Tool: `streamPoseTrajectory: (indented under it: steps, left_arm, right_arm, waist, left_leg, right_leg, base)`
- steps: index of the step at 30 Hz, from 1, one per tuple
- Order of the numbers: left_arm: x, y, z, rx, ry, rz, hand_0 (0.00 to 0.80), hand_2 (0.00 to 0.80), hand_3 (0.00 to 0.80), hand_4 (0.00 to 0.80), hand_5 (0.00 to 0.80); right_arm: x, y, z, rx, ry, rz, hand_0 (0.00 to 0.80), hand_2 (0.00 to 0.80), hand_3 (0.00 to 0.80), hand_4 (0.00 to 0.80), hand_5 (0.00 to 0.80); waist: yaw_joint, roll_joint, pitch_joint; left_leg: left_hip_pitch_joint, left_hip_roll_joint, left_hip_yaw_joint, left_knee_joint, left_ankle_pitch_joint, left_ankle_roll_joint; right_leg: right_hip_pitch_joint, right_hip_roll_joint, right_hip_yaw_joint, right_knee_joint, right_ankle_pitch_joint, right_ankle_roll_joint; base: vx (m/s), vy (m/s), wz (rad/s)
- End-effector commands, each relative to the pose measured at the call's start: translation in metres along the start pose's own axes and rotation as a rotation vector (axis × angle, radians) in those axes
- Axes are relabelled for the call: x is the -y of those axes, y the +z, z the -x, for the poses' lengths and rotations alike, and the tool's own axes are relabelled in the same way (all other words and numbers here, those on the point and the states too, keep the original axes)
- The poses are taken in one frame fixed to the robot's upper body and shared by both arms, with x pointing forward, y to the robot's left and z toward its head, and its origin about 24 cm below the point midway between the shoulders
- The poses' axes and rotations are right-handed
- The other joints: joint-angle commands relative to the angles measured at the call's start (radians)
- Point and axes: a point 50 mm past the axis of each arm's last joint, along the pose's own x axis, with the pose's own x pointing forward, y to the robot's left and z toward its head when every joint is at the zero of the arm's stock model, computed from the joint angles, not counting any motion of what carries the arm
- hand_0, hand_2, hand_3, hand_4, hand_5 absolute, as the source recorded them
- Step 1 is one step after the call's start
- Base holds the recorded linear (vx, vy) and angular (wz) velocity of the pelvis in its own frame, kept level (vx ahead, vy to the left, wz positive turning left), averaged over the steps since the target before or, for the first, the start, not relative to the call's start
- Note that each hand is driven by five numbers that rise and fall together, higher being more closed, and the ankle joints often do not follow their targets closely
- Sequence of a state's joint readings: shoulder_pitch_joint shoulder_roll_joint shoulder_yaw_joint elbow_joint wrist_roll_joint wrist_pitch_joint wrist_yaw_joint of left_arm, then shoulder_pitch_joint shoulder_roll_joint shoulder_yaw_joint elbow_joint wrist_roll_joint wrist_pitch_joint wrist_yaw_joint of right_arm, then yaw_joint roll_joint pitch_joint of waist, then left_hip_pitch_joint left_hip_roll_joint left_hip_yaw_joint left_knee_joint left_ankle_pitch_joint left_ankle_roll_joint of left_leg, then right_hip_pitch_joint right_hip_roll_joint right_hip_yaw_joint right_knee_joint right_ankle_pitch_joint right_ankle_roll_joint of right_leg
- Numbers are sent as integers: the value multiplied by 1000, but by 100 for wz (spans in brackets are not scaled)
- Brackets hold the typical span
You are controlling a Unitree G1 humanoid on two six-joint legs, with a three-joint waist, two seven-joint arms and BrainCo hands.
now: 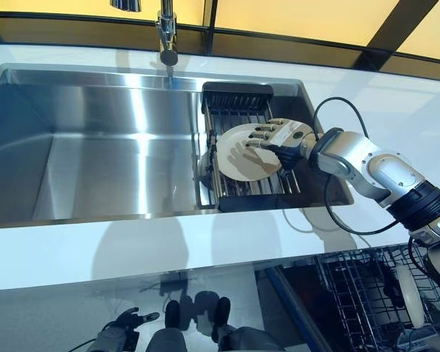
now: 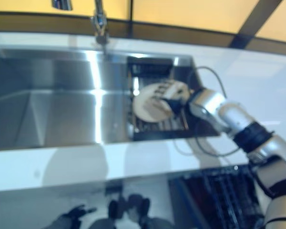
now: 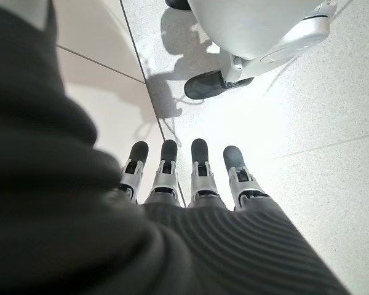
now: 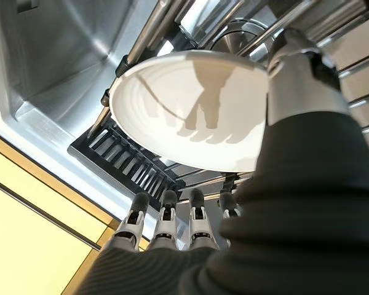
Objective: Take plates into dishwasher
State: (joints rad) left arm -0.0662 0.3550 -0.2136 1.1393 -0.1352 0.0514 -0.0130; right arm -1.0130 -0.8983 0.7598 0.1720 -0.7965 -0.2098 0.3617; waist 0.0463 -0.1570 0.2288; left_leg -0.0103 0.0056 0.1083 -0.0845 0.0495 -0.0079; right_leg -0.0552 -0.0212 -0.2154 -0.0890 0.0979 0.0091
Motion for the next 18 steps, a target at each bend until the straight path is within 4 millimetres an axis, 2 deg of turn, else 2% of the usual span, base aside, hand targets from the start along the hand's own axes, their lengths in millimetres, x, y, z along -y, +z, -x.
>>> streamPoseTrajectory:
  steps: [1, 8, 18]
  left_arm:
    - [-4, 18, -3, 46, 12, -6, 0, 0, 0, 0, 0]
    - [3, 22, -3, 57, -1, -3, 0, 0, 0, 0, 0]
    - [5, 23, -3, 63, -8, -1, 0, 0, 0, 0, 0]
  right_arm:
    - [10, -4, 8, -18, -82, 101, 0, 0, 0, 0, 0]
    - [2, 9, 1, 18, -123, 222, 0, 0, 0, 0, 0]
    - [-12, 22, -4, 55, -99, 226, 0, 0, 0, 0, 0]
  waist:
    - [38, -6, 5]
    - [47, 8, 11]
    - [53, 14, 15]
  left_leg:
    - [13, 27, 12, -3, -40, -26]
    - [5, 21, 3, -3, -39, -23]
    - [-2, 20, -3, -3, -38, -22]
  right_leg:
    - [57, -89, -39, 9, -6, 139]
    - [54, -95, -45, 10, -7, 138]
    - [49, -98, -51, 11, -8, 138]
  base:
    - [0, 0, 0]
    - [0, 0, 0]
    - [0, 0, 0]
